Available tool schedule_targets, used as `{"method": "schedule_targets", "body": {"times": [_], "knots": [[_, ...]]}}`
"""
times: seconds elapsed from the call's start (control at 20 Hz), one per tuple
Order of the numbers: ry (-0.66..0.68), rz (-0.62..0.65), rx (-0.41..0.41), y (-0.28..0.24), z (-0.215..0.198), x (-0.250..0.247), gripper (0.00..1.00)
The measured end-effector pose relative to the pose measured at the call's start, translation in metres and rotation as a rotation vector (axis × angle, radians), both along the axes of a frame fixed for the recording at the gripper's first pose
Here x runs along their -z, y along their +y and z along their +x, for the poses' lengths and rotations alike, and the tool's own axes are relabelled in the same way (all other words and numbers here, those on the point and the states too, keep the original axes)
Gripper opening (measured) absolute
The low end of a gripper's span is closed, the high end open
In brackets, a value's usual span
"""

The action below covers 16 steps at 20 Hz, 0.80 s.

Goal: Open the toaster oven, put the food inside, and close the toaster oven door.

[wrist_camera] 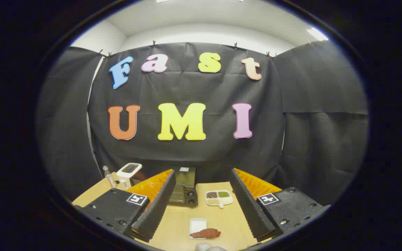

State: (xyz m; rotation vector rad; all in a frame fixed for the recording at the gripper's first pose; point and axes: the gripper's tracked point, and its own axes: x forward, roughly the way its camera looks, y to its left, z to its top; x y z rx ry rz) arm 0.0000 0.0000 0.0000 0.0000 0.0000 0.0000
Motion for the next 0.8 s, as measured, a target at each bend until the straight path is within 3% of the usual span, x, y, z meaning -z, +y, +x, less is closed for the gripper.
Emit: {"method": "schedule_targets", "body": {"times": [0.8], "knots": [[0.022, -0.019, -0.001, 0.022, 0.027, 0.01, 1.0]]}}
